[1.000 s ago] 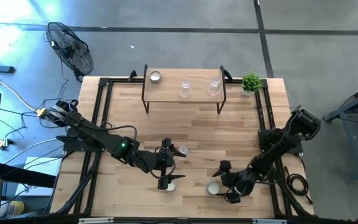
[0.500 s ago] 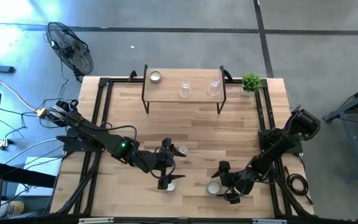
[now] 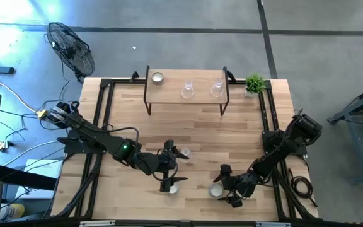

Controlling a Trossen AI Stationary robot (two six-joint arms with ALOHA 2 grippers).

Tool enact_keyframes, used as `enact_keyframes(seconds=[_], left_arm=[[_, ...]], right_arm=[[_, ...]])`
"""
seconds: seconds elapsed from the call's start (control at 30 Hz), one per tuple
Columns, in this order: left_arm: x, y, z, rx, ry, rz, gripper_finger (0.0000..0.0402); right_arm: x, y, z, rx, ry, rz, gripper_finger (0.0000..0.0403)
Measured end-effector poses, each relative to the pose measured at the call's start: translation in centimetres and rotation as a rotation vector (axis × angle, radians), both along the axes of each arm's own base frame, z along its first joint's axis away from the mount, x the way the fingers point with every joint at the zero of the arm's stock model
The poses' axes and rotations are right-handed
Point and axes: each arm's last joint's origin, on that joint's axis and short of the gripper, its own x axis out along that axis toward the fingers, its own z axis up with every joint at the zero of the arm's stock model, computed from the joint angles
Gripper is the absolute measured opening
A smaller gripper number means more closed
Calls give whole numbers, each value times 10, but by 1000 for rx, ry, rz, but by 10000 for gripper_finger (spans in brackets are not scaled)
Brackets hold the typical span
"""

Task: Pick & Place candle stick holders
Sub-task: Put the blue patterned scented candle on the shelf

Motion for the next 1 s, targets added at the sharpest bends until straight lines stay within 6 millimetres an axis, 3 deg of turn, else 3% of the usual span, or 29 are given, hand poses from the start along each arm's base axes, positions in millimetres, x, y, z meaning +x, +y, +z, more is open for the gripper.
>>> enact_keyframes(seconds=[0.43, 0.8, 1.0], left_arm=[[0, 0, 0, 0, 0, 0, 355], [0, 0, 0, 0, 0, 0, 355], [0, 0, 0, 0, 0, 0, 355]], right_arm=[[3, -3, 0, 23, 21, 8, 367], [4, -3, 0, 44, 25, 4, 296], [4, -3, 0, 56, 30, 5, 283]])
